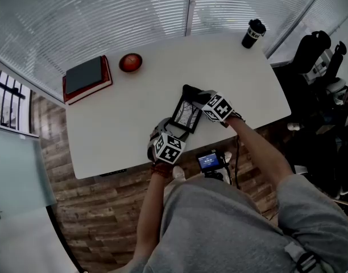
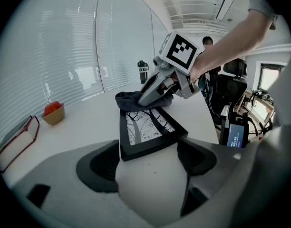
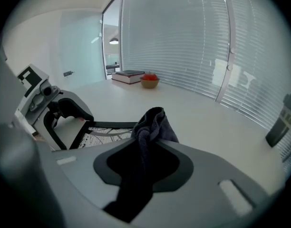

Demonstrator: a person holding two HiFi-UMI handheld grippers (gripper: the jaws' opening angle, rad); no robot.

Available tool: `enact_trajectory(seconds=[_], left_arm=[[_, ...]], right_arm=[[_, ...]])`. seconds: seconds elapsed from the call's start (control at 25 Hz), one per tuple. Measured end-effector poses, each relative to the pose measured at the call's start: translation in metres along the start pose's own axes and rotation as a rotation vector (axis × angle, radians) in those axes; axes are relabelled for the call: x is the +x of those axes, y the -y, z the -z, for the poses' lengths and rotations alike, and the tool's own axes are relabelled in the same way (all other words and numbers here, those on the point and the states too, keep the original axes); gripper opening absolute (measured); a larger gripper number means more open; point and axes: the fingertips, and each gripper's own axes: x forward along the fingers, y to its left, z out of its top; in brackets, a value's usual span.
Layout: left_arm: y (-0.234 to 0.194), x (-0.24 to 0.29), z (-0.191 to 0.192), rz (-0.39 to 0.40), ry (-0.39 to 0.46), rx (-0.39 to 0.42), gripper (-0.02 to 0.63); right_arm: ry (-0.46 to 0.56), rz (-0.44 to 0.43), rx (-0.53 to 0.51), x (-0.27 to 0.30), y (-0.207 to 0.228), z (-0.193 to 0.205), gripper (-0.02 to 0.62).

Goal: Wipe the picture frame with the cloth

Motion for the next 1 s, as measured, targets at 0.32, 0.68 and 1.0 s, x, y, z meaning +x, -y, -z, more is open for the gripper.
enact_trajectory(seconds=[0.32,0.68,1.0], left_arm=[[0.000,0.000,0.001,0.001,0.002,0.008,0.382],[-0.002,-0.001,0.002,-0.004,0.000,0.000,0.385],[-0.001,0.001,0.002,-0.005,0.001,0.001,0.385]], right_arm=[[-0.033,-0.098,-0.002,-0.002,-0.034,0.010,0.096],[-0.079,-0.155,0.058,-0.002,-0.049,0.011,0.095],[-0.060,-0.176,0.081,-0.005,-0.064,0.013,0.094]])
